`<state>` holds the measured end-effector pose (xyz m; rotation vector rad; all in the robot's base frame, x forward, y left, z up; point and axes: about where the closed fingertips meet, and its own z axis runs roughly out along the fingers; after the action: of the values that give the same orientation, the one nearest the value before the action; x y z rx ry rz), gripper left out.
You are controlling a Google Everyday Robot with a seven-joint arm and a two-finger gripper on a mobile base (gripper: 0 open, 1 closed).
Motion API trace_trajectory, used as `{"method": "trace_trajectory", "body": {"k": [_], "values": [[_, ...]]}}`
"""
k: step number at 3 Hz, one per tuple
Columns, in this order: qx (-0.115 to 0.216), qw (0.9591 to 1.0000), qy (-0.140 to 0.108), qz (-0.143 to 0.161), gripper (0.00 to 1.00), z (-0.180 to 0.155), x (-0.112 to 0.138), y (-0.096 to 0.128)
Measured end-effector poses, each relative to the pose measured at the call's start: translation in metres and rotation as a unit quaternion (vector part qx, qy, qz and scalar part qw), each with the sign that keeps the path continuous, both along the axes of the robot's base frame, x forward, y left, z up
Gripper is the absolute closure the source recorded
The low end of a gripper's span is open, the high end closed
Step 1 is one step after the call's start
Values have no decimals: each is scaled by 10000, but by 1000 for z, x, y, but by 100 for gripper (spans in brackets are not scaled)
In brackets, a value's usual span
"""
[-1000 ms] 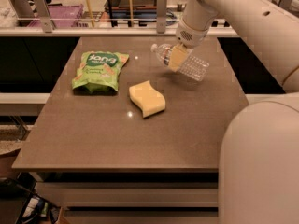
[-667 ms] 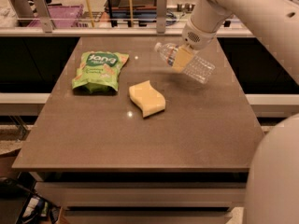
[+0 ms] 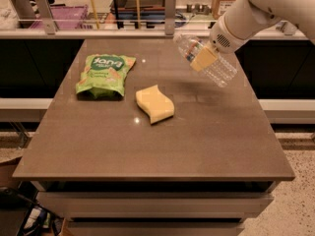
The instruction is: Place water bottle upright
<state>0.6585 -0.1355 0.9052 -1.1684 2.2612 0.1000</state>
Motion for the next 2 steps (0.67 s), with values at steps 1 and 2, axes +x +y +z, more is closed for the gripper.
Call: {"method": "trace_trajectory", "body": {"k": [1,2], "values": [[404,9968,-691,9,100,29,11,-8],[833,9879,-1309,41,100,61,27,-17]]}}
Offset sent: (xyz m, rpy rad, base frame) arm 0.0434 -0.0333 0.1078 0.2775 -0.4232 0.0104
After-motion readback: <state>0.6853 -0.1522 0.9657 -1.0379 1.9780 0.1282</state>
